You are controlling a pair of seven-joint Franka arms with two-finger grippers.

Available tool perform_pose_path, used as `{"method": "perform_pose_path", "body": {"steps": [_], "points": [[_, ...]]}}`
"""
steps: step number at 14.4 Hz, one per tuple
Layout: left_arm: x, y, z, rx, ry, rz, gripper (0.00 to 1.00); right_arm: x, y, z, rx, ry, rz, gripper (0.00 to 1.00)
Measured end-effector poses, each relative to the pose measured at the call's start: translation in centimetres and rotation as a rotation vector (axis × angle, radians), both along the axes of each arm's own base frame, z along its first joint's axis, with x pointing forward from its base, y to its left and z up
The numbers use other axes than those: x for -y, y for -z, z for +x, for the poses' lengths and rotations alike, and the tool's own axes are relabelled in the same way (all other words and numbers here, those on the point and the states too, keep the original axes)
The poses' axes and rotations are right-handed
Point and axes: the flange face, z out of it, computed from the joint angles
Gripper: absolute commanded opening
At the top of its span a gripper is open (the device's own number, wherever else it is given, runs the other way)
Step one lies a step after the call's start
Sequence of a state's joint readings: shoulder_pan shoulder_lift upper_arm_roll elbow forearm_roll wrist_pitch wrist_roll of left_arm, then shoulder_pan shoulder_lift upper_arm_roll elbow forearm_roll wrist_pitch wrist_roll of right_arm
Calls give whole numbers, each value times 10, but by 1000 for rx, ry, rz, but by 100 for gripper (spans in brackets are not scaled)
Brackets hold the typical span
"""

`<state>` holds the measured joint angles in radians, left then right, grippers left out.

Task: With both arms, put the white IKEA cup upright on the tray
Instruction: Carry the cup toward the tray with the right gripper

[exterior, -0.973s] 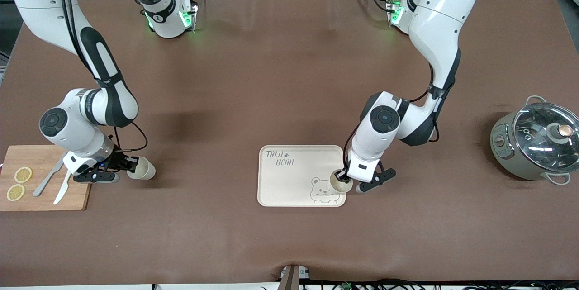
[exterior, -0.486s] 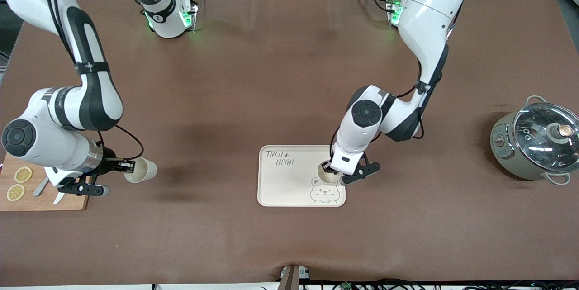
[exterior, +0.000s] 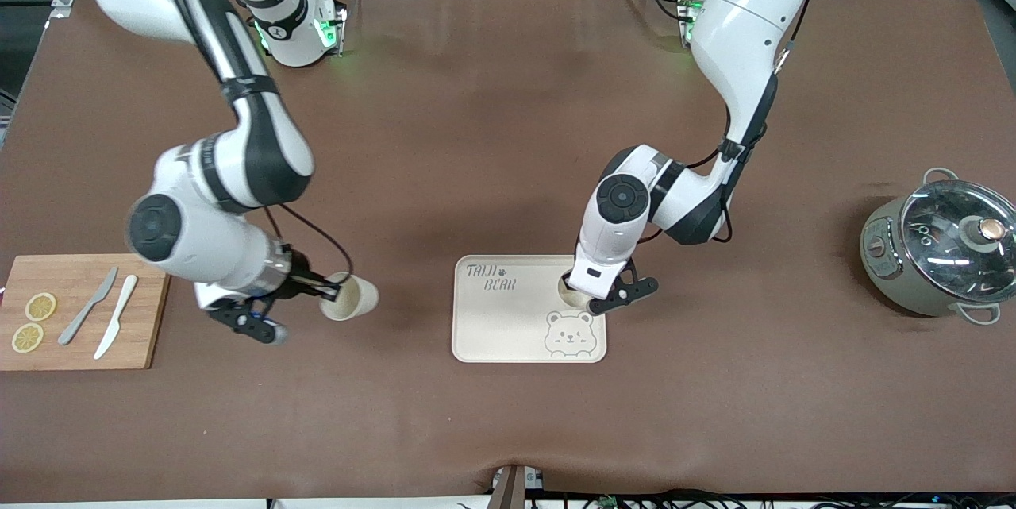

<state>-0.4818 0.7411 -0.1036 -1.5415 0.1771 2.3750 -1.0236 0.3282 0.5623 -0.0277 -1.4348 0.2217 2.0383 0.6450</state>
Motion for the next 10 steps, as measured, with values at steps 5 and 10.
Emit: {"method": "perform_pose_path", "body": {"steps": [5, 10], "points": [[-2, 1, 1, 14, 23, 29, 100, -97, 24, 0, 56, 122, 32, 0], [-9, 0, 5, 31, -26, 50, 100, -163, 66, -19, 108, 160, 15, 0]]}}
